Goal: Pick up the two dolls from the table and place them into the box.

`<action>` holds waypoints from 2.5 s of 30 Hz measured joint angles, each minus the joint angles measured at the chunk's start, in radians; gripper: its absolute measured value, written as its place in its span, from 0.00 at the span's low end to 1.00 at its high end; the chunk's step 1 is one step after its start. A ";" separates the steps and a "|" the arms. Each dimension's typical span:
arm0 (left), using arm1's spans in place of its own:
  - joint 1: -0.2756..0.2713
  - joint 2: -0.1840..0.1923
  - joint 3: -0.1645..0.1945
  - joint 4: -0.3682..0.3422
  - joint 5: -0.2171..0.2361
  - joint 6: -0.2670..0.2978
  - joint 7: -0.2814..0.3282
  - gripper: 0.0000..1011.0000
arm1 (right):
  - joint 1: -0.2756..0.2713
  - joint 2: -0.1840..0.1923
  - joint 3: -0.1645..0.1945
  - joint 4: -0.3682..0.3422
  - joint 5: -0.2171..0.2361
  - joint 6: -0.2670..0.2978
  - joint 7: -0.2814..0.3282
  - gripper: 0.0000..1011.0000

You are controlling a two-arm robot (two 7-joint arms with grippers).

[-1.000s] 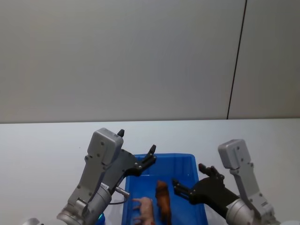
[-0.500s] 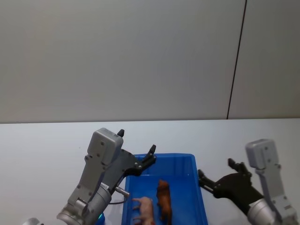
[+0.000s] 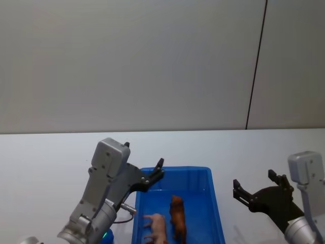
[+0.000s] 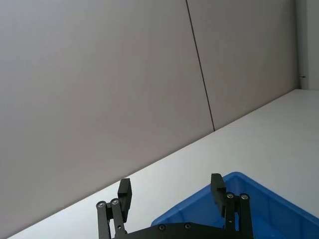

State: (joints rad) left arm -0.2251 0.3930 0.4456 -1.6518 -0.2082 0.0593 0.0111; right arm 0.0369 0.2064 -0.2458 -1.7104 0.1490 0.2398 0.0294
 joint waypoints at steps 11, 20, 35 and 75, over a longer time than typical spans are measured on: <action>0.061 0.061 -0.033 -0.098 -0.053 0.136 0.089 0.99 | -0.012 0.009 0.008 -0.013 0.006 -0.005 -0.022 0.99; 0.119 0.116 -0.060 -0.158 -0.118 0.210 0.133 0.99 | -0.015 0.011 0.010 -0.017 0.008 -0.007 -0.028 0.99; 0.173 0.160 -0.086 -0.169 -0.206 0.264 0.113 0.99 | -0.018 0.013 0.012 -0.019 0.010 -0.008 -0.033 0.99; 0.153 0.145 -0.107 0.009 -0.247 0.331 -0.042 0.59 | -0.019 0.014 0.012 -0.020 0.010 -0.008 -0.034 0.99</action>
State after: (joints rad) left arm -0.0721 0.5378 0.3387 -1.6431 -0.4551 0.3903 -0.0307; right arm 0.0183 0.2205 -0.2334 -1.7308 0.1587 0.2318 -0.0050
